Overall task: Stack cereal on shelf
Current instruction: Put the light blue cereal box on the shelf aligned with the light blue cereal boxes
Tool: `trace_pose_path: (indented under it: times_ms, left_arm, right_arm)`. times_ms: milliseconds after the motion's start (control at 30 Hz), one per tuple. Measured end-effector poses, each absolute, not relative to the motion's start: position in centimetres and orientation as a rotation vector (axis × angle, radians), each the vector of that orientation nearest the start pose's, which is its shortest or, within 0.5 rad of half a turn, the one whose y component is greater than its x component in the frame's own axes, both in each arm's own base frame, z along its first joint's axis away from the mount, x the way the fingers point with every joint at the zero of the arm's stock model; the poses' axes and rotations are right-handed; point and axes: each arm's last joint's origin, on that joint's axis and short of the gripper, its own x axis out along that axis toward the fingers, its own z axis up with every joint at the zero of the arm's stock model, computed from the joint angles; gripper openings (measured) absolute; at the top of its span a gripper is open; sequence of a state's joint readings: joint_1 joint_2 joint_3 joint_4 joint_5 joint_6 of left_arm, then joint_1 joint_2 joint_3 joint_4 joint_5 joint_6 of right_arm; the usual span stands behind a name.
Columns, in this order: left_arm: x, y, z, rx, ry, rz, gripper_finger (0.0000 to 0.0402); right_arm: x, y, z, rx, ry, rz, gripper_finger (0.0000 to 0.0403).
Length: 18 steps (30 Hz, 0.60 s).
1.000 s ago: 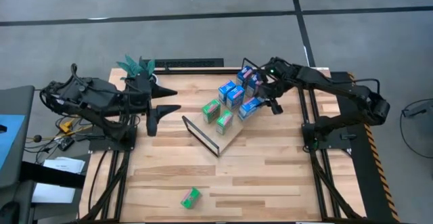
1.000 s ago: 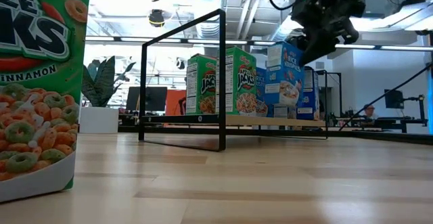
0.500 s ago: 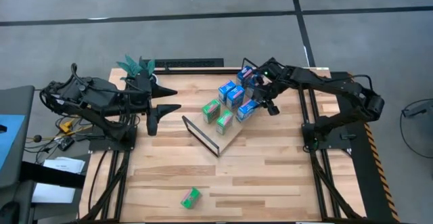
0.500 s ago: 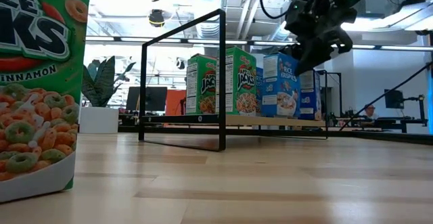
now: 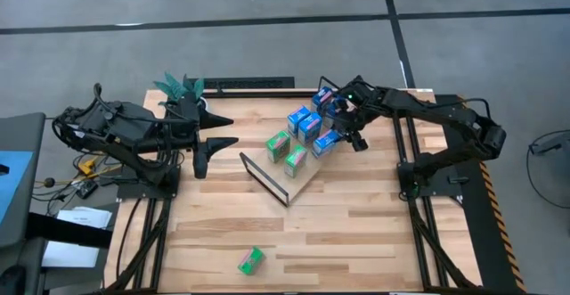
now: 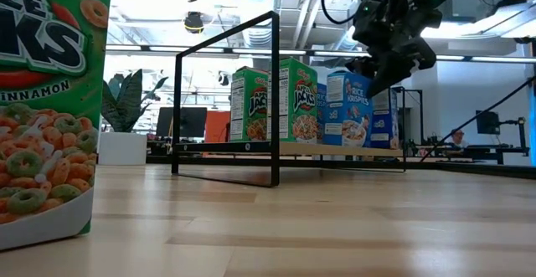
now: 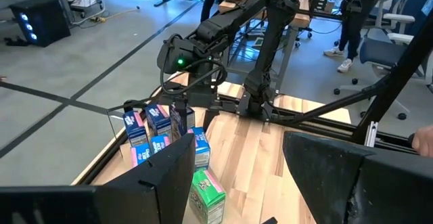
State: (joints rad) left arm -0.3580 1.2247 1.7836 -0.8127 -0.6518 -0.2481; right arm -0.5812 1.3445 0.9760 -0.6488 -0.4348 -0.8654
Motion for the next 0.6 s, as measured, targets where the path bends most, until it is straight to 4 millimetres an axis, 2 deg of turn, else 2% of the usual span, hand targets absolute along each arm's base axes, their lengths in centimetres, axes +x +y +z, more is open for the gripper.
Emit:
trace_pose_path:
  times_ms: [200,600]
  left_arm:
    - [18.81,-5.16,50.98,-0.122,0.186,0.317,0.0215]
    - [18.80,-5.16,50.96,-0.120,0.188,0.318,0.0215]
  right_arm:
    - [22.46,-13.29,24.86,-0.320,0.865,0.239,0.0233]
    - [22.45,-13.28,24.81,-0.332,0.892,0.216,0.0235]
